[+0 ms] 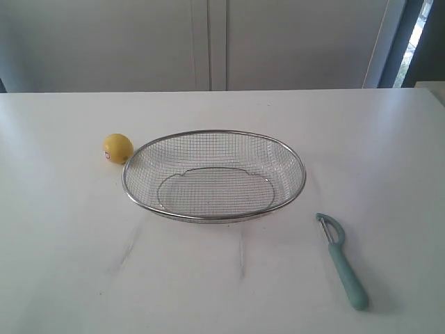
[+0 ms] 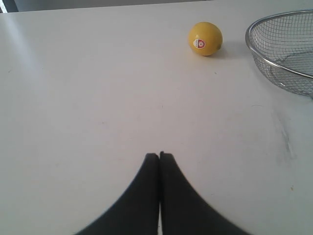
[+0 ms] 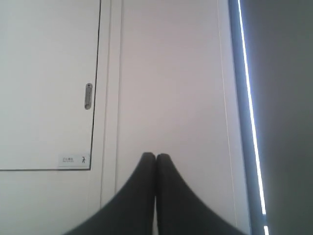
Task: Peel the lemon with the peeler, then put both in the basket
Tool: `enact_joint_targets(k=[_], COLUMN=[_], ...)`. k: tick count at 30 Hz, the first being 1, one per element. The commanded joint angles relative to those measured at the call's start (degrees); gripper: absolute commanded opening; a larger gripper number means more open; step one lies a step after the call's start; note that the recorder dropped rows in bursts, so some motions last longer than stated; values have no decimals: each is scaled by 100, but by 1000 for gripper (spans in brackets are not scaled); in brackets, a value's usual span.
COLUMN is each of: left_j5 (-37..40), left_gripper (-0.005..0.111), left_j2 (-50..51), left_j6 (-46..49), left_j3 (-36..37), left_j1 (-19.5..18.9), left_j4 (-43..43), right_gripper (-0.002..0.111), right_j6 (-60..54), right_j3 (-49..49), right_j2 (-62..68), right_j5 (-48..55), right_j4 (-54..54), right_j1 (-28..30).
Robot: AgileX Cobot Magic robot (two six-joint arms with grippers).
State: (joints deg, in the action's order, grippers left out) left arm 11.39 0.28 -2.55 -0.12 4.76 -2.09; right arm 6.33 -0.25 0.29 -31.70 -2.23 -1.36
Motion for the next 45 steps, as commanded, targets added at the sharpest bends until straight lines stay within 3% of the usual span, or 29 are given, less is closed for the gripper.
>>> enact_joint_targets(k=[1,6,9,12,15,21,34,41,45], left_j5=[-19,-19,-19,-19,-19,-19,-19,-19,-19], left_gripper=[0,0,0,0,0,0,0,0,0], left_j2=[-28,-28,-28,-28,-28,-28,-28,-28,-28], left_j6=[2,2,2,2,2,2,2,2,2], left_j3=[12,12,12,12,12,12,12,12,12], left_j1=[-8,-8,-8,-8,-8,-8,-8,-8,-8], left_j4=[-42,-42,-42,-42,-42,-42,-42,-42,-42], right_gripper=[0,0,0,0,0,0,0,0,0], right_j6=[-51,-51,211,208,208,-60,-45,-111,203], right_j3=[25,-69,-227,-558,-1028,-2244,-4544,-5249,-5412], right_j2=[-29,-29,-29,416,1195,2971,5582,6481,6932], right_j5=[-528,-502,-303,176,694,2993,7112,8126,8520], right_j4=[769,2524,2626,2368,1309,-611,-474,-631,-1305], right_j1=[-31,-31,-31,-31,-31,-31,-85,-619,-1118])
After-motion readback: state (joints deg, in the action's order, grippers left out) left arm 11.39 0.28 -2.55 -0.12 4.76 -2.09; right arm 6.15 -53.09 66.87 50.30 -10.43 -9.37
